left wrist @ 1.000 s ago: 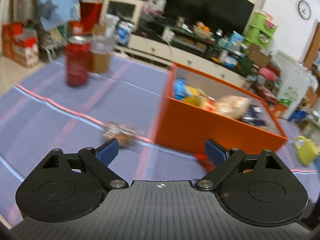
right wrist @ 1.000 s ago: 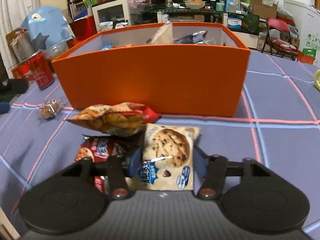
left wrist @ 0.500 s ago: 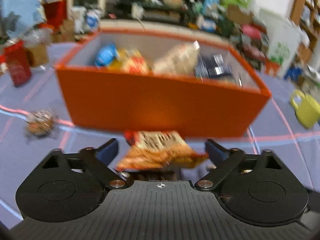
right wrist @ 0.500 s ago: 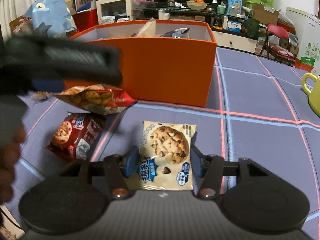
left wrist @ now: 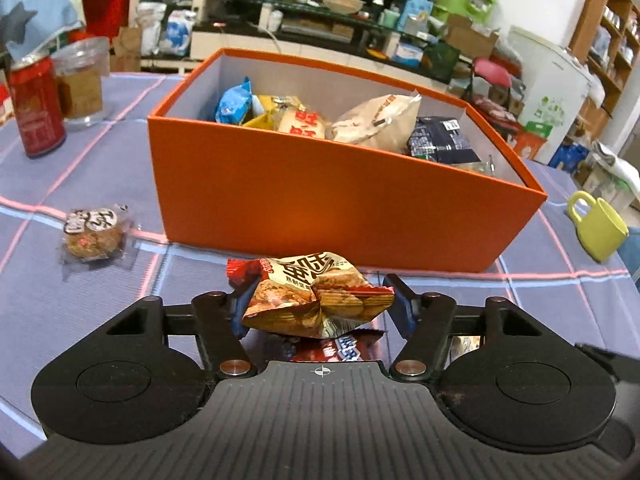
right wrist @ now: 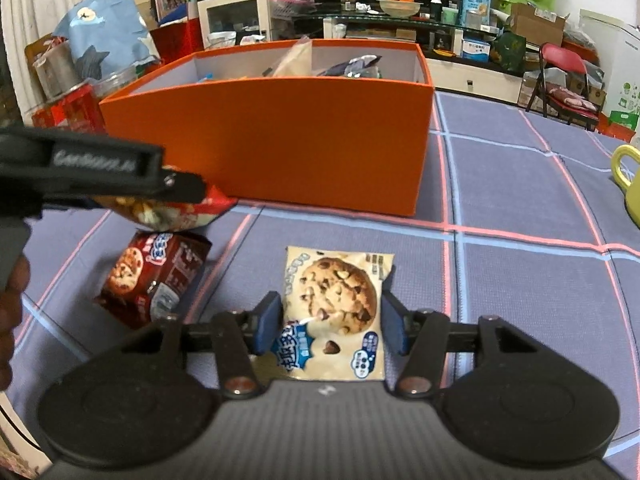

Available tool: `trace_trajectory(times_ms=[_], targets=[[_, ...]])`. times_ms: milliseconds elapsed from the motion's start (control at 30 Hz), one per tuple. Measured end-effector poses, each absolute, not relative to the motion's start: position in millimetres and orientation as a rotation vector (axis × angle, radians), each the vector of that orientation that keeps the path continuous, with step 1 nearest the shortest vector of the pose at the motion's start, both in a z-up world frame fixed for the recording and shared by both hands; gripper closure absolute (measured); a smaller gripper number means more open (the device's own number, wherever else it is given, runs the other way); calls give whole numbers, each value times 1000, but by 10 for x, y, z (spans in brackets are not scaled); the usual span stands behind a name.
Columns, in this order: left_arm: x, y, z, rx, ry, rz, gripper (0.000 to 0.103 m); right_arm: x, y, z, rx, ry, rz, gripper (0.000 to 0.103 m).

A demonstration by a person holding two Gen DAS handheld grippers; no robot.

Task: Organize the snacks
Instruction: 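Carry orange chip bag with left gripper while right gripper carries cookie pack into box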

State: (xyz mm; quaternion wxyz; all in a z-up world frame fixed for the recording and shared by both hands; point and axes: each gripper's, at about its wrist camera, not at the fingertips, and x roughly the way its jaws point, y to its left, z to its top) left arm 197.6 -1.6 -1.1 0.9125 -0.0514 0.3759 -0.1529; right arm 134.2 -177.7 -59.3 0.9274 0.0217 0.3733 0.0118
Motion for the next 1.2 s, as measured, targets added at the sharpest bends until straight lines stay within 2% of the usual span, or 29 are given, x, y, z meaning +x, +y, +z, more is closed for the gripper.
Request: trace_trajectory(times_ms=[333,533,733,1200], targets=[[1808,-4,151,-11,701,-326,66,1286,-1730,-558,20,765,54,50],[1686,76,251,13,664,-294,66,1112,-1540,-359,-113,654,60,50],[1710,101,249,56,670,-220,67,1060,-1441,-143,-112,575,88,50],[1731,118,226,71,677,-191,66,1064,-1464,-146,-90,589,98,50]])
